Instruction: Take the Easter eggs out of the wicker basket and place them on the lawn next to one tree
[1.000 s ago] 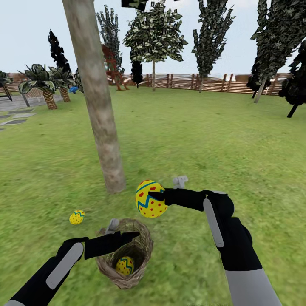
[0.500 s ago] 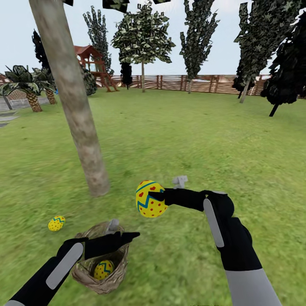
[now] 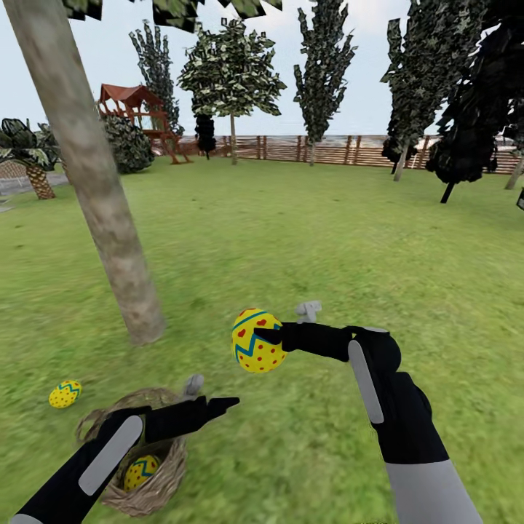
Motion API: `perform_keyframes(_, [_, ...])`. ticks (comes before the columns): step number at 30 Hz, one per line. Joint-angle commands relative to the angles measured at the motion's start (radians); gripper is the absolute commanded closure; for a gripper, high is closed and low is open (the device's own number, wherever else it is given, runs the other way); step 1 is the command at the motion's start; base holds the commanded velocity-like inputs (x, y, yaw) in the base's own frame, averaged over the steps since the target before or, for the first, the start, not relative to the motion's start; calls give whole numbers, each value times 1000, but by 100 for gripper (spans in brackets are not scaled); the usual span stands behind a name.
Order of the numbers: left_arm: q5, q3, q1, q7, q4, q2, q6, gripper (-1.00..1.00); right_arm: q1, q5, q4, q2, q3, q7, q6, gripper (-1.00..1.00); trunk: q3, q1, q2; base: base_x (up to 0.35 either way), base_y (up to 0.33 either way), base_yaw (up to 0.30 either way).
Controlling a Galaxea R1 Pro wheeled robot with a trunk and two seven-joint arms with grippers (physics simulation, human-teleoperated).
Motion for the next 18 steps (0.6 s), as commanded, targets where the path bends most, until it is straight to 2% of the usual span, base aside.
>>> perform_keyframes(1, [5,-1,0,0,0,1,5,-100,-1,-9,0,0,-1,-4,8,100,1,0,-1,5,-341,-213])
perform_keyframes(8, [5,-1,-1,1,1,2,5,-100,1,-8,0,1,-1,-4,8,100,10,0,-1,200,-249,-218])
perform_keyframes(18, [5,-1,-1,0,1,2,5,-100,1,-8,0,2,-1,-4,8,100,24,0,-1,320,-7,-221])
